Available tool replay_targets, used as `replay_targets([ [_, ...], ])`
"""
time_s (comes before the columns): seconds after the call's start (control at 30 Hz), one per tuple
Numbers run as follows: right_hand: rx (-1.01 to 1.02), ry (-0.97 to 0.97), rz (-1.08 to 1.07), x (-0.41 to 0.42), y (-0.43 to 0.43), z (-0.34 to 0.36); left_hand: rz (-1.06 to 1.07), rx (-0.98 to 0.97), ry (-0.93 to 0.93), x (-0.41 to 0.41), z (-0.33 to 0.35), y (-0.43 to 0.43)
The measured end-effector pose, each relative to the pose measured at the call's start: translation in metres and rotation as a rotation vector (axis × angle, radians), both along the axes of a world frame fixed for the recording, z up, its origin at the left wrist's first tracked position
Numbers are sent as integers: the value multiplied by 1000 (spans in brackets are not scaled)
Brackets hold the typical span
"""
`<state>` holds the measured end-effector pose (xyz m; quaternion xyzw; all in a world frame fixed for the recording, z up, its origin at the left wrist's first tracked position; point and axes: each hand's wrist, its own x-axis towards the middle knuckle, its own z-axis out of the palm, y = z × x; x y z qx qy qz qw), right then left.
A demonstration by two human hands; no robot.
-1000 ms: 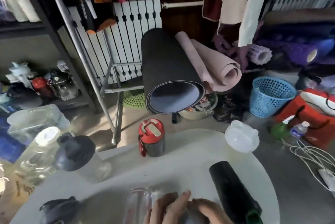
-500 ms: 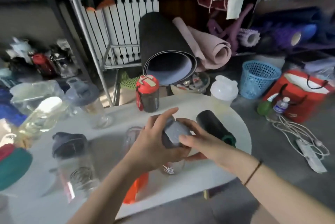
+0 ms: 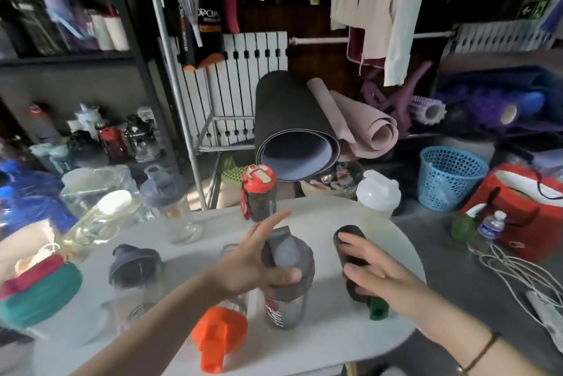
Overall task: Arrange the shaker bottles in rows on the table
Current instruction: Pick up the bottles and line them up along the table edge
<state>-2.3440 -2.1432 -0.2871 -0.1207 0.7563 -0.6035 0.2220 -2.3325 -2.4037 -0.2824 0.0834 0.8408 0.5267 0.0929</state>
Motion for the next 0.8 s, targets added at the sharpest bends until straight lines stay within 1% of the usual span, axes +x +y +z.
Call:
replay_targets([
  [0.07, -44, 18, -25, -4, 12, 4, -57, 81, -42, 0, 4, -7],
  [0.13, -49, 37, -73, -14, 26, 4, -29, 145, -42, -1, 11, -11],
  [0.23, -70, 46, -197, -30, 46, -6, 182, 254, -48, -7, 7, -19],
  [0.3, -93, 61, -296, -38, 57, -9, 344, 269, -14, -13, -4, -23],
  [0.33, -100, 69, -340, -41, 61, -10, 414, 242, 8, -17, -11, -25],
  [0.37, -105, 75, -385, -43, 64, -11, 471, 165, 36, -22, -19, -28],
  [0.4, -109, 77, -433, -46, 67, -13, 514, 26, 52, -26, -29, -32],
  [0.47, -134, 76, -529, -50, 72, -18, 537, -322, 14, -33, -45, -36],
  [0.5, -151, 78, -574, -53, 73, -20, 527, -461, -24, -34, -53, -37],
  [0.53, -165, 80, -609, -55, 73, -21, 511, -557, -73, -34, -61, -36],
  [0.6, -188, 84, -658, -63, 70, -22, 491, -620, -180, -32, -76, -34],
  [0.67, -206, 87, -667, -76, 63, -21, 495, -601, -242, -33, -86, -34],
  [0.73, -199, 91, -641, -93, 56, -27, 500, -590, -241, -37, -91, -37],
  [0.8, -139, 87, -642, -114, 53, -35, 490, -589, -230, -39, -94, -39],
])
